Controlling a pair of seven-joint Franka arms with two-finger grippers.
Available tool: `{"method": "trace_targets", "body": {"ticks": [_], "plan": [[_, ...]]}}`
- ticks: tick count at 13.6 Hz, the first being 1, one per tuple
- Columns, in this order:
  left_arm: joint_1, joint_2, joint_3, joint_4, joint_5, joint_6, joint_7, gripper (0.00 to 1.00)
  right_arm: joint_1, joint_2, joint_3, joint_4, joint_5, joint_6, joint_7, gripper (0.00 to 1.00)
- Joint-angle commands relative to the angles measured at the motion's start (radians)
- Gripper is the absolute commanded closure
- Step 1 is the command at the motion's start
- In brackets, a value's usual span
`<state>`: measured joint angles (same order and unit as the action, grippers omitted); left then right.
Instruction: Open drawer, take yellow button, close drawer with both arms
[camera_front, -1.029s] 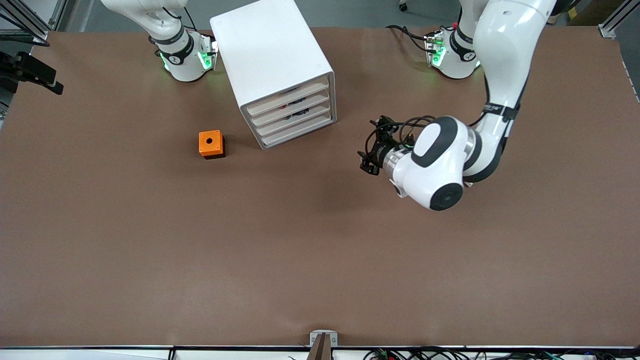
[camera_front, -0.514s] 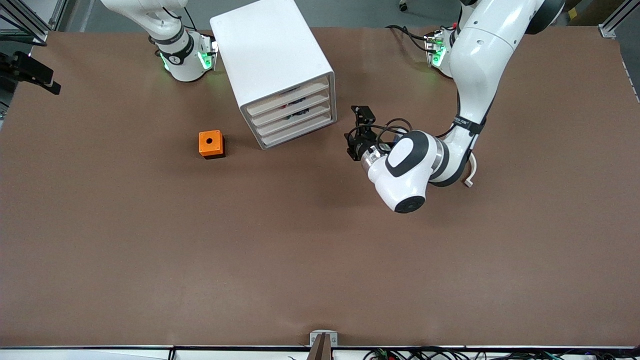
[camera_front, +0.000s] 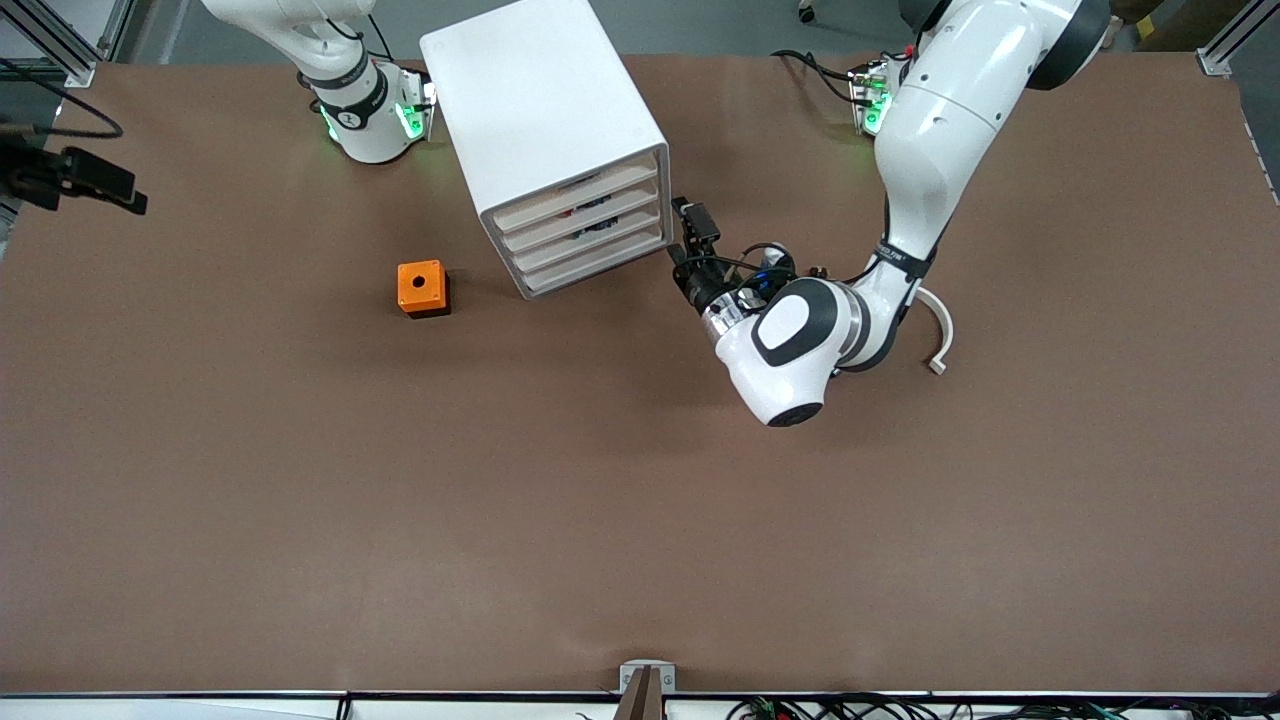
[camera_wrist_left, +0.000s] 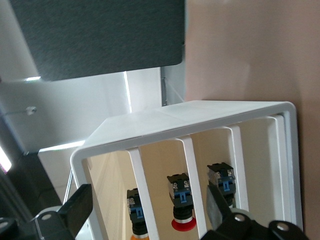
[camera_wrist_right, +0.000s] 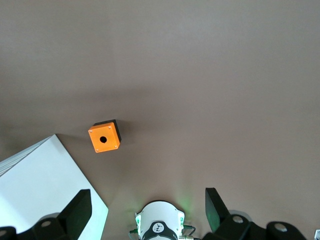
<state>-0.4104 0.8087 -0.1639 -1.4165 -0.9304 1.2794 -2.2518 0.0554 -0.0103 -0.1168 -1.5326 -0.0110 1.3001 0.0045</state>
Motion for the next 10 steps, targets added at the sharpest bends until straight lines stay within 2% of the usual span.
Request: {"method": "trace_targets", "body": {"ticks": [1,3,4,7,8,10], "plan": [[-0.017,0.039,0.003,0.027,-0.044,-0.023,-0.057,0.00,-0.003,0.074,0.002,0.019,-0.041,-0.013,0.002,0.00],[-0.027,0.044,0.003,0.027,-0.059,-0.023,-0.061,0.00,-0.002,0.098,0.002,0.019,-0.043,-0.009,-0.003,0.00],[-0.031,0.043,0.003,0.027,-0.071,-0.023,-0.066,0.00,-0.005,0.152,0.000,0.020,-0.050,-0.016,-0.003,0.00],[-0.050,0.035,0.001,0.028,-0.097,-0.023,-0.092,0.29,-0.014,0.179,0.000,0.022,-0.168,0.011,-0.005,0.00],[-0.057,0.033,0.003,0.028,-0.097,-0.023,-0.095,0.36,-0.015,0.179,0.000,0.022,-0.175,0.024,-0.005,0.00],[-0.068,0.029,0.001,0.028,-0.099,-0.023,-0.115,0.44,-0.006,0.181,0.000,0.023,-0.175,0.024,0.008,0.00]]}}
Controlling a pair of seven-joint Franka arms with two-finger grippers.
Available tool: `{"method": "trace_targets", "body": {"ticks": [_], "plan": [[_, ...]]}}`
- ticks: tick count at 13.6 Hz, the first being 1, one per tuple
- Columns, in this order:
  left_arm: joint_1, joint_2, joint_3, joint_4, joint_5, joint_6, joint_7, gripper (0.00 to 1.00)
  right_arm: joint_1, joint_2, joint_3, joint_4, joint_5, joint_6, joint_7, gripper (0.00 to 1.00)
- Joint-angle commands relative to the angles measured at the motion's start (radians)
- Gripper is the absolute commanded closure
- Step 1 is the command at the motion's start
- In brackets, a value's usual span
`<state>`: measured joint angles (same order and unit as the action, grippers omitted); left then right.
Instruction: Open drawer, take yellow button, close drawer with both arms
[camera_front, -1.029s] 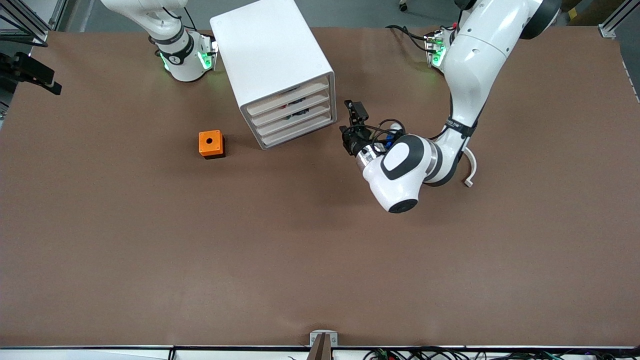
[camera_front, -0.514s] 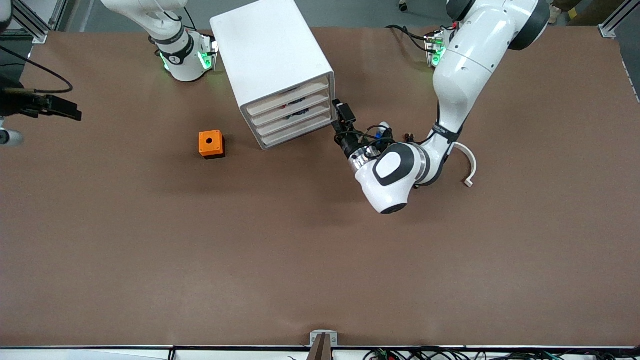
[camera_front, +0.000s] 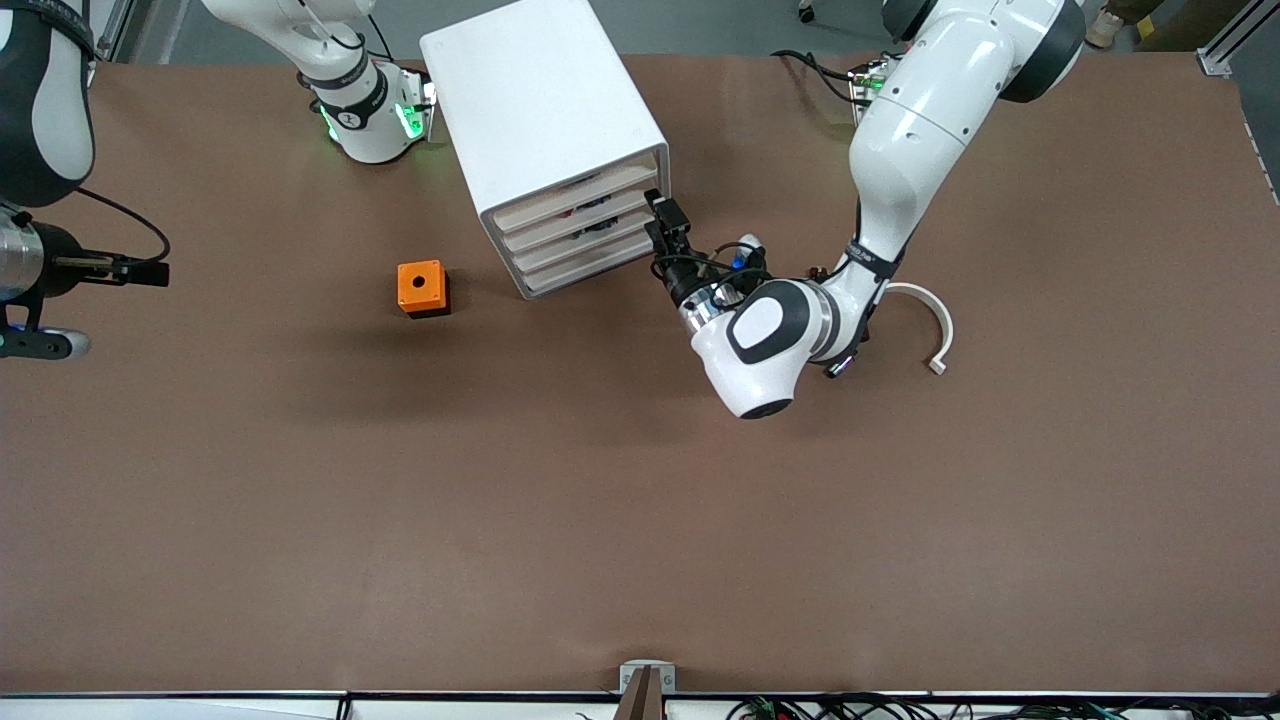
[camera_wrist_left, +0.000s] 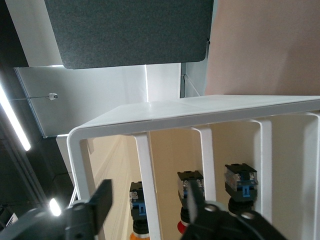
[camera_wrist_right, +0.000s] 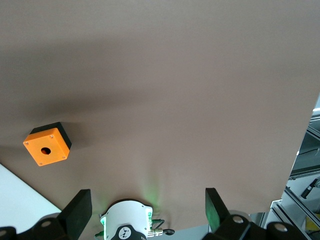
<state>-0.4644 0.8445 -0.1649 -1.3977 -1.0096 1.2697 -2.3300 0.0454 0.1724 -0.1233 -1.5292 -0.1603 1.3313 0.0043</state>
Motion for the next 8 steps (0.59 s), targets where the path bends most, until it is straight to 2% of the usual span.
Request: {"method": "trace_targets", "body": {"ticks": [1,3,6,8], "plan": [[-0.020,-0.007,0.002,0.009,-0.020,-0.013,-0.040,0.45,0.010,-0.004,0.007,0.020,-0.019,-0.006,0.017,0.00],[-0.036,-0.007,0.002,0.008,-0.020,-0.013,-0.042,0.47,0.011,-0.007,0.010,0.009,0.010,-0.012,0.127,0.00],[-0.056,-0.007,-0.008,0.005,-0.021,-0.013,-0.045,0.50,0.008,-0.013,0.010,-0.006,0.158,-0.011,0.330,0.00],[-0.071,-0.007,-0.018,0.002,-0.021,-0.013,-0.071,0.52,0.008,-0.013,0.010,-0.006,0.180,-0.008,0.374,0.00]]}}
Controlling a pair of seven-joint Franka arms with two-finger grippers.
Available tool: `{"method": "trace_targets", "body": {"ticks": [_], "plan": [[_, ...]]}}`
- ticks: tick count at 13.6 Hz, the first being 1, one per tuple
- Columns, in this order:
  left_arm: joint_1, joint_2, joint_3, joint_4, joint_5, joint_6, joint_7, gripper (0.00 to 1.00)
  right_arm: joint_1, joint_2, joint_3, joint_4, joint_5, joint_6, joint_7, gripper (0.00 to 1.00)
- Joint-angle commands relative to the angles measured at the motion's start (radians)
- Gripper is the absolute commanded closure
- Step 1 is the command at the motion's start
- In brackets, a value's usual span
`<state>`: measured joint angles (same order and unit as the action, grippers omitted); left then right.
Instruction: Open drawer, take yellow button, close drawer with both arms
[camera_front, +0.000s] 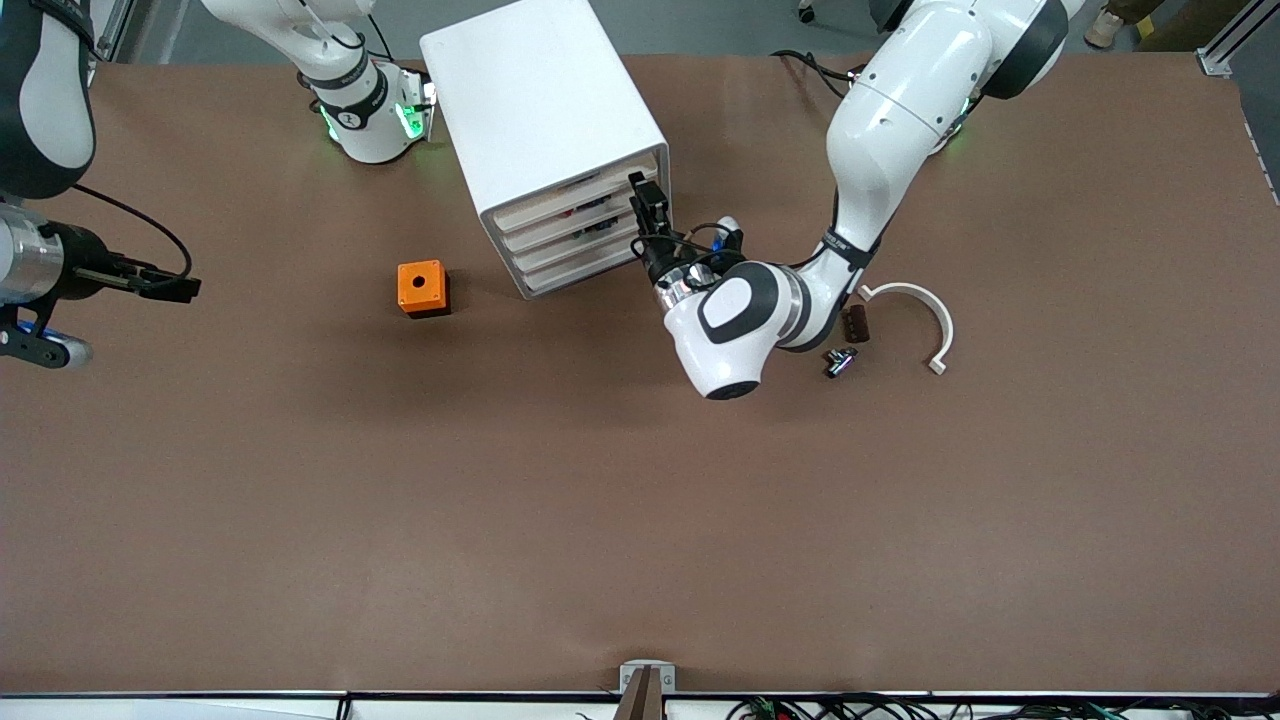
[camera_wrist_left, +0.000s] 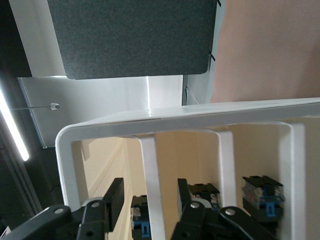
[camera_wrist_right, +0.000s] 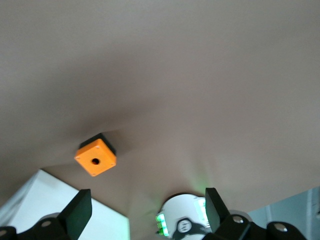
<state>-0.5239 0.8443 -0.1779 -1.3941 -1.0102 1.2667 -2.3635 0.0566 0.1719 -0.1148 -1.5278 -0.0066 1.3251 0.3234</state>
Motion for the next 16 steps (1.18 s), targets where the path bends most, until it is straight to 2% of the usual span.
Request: {"method": "trace_targets", "body": {"ticks": [1,6,8,10,12,14,16], "plan": [[-0.013,-0.007,-0.014,-0.003,-0.021,-0.010,-0.042,0.55,-0.003,-0.012,0.001,-0.008,0.027,-0.001,0.057,0.00],[-0.033,-0.001,-0.025,-0.006,-0.021,-0.012,-0.043,0.71,-0.004,-0.014,0.003,-0.018,0.028,0.002,0.055,0.00],[-0.034,0.004,-0.025,-0.006,-0.021,-0.010,-0.043,0.84,-0.001,-0.014,0.001,-0.022,0.028,0.006,0.055,0.00],[-0.034,0.009,-0.025,-0.006,-0.021,-0.010,-0.042,0.93,-0.001,-0.017,0.001,-0.029,0.043,0.008,0.055,0.00],[-0.034,0.009,-0.025,-0.006,-0.021,-0.010,-0.042,0.98,-0.003,-0.022,0.001,-0.044,0.046,0.009,0.055,0.00],[-0.033,0.009,-0.025,-0.006,-0.021,-0.010,-0.040,0.98,0.003,-0.025,0.001,-0.058,0.046,0.009,0.072,0.00],[-0.030,0.009,-0.025,-0.003,-0.021,-0.010,-0.040,0.98,0.044,-0.026,0.004,-0.063,0.046,0.037,0.220,0.00]]}}
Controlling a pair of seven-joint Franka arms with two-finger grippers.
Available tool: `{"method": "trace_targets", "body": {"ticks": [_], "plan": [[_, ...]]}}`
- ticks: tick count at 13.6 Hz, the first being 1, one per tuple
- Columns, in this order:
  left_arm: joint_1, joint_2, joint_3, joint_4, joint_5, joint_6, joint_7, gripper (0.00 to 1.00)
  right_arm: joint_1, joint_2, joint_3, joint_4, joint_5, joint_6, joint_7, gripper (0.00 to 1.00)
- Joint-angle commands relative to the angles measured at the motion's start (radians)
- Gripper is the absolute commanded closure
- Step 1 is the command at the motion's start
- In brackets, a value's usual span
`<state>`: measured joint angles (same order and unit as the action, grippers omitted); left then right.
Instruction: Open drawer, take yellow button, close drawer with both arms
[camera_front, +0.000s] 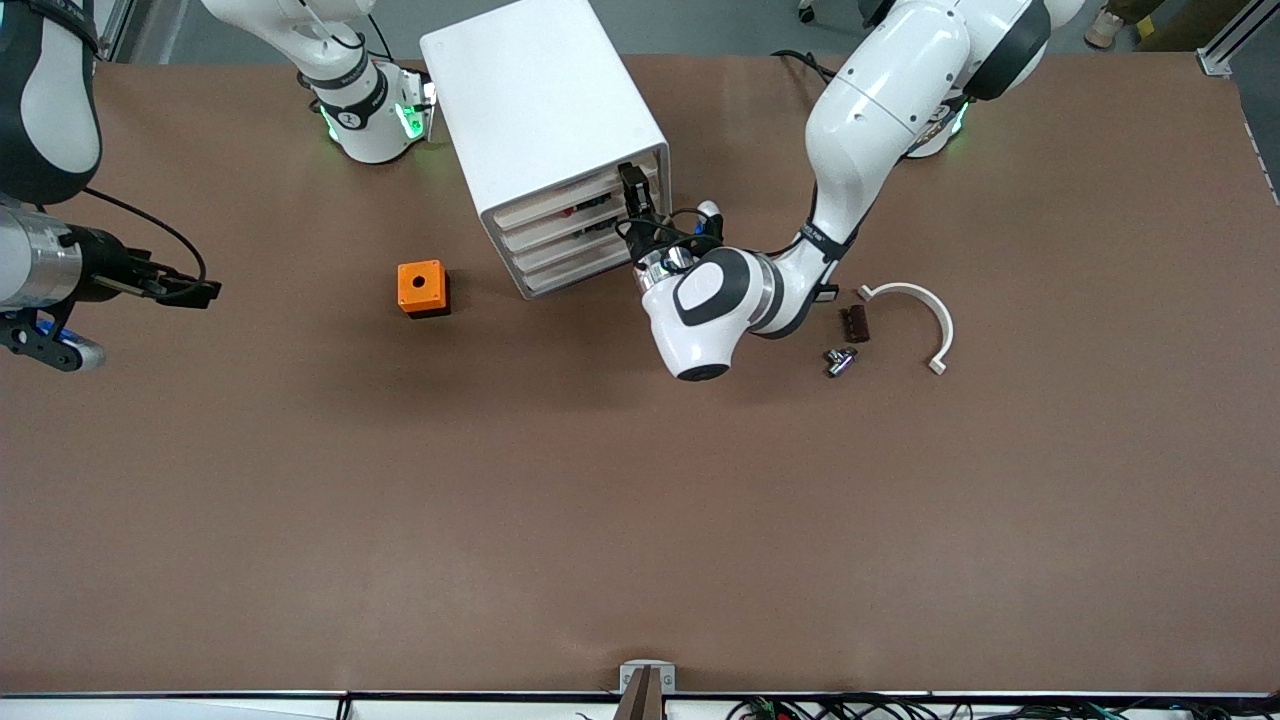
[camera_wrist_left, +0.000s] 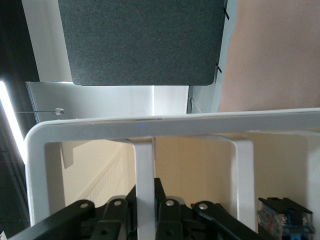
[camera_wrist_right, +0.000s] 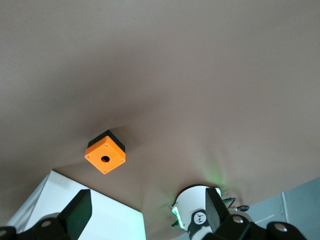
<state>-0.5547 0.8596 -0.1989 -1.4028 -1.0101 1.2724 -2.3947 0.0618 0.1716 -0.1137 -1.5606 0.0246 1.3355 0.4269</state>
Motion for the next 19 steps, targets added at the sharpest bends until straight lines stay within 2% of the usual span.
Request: {"method": "trace_targets", "body": {"ticks": [1,4,10,14,19], "plan": [[0.005,-0.007,-0.004,0.005,-0.021,-0.016,-0.009,0.98,0.076,-0.026,0.003,-0.039,0.015,0.046,0.184,0.00],[0.012,-0.007,0.006,0.007,-0.019,-0.016,-0.009,0.97,0.171,-0.044,0.003,-0.041,0.053,0.095,0.425,0.00],[0.068,-0.007,0.012,0.013,-0.024,-0.010,-0.005,0.94,0.439,-0.038,0.003,-0.030,0.077,0.260,0.962,0.00],[0.113,-0.007,0.019,0.027,-0.022,-0.004,-0.001,0.93,0.561,-0.012,0.003,0.011,0.077,0.277,1.136,0.00],[0.148,-0.007,0.044,0.050,-0.022,-0.002,0.003,0.92,0.625,0.008,0.003,0.036,0.095,0.277,1.179,0.00]]}}
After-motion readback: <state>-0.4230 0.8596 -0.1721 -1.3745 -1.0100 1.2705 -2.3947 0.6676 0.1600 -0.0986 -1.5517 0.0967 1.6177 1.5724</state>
